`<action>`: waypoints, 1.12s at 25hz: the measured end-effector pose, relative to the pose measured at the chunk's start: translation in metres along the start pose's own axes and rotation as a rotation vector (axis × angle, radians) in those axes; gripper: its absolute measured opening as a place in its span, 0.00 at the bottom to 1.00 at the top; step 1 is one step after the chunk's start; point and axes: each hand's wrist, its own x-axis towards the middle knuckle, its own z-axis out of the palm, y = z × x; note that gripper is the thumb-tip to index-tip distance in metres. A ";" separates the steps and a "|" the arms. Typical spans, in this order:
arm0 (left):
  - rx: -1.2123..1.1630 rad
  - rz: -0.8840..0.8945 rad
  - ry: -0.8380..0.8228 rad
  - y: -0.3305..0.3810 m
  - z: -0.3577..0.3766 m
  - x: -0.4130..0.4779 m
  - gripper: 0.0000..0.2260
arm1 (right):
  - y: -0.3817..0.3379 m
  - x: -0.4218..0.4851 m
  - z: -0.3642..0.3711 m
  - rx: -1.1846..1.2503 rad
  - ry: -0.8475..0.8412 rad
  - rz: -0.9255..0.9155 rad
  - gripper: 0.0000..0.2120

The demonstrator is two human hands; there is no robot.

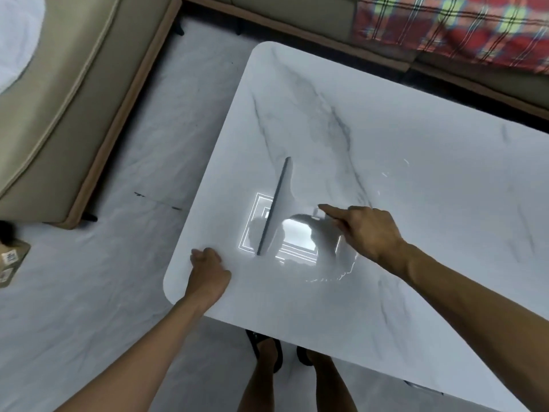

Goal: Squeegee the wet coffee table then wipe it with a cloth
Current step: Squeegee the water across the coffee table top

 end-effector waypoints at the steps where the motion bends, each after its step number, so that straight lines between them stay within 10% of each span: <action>1: 0.023 -0.019 -0.031 0.006 0.001 0.002 0.09 | 0.023 -0.019 0.001 0.001 0.015 0.065 0.18; 8: 0.055 -0.087 -0.091 0.024 -0.002 -0.001 0.16 | 0.068 -0.128 0.008 -0.003 0.082 0.241 0.21; 16: -0.159 -0.123 0.223 0.011 0.006 -0.026 0.05 | -0.088 -0.076 0.079 0.051 -0.085 -0.345 0.20; 28: -0.110 -0.060 0.067 0.050 0.103 -0.084 0.05 | 0.133 -0.195 0.059 -0.044 0.060 0.006 0.23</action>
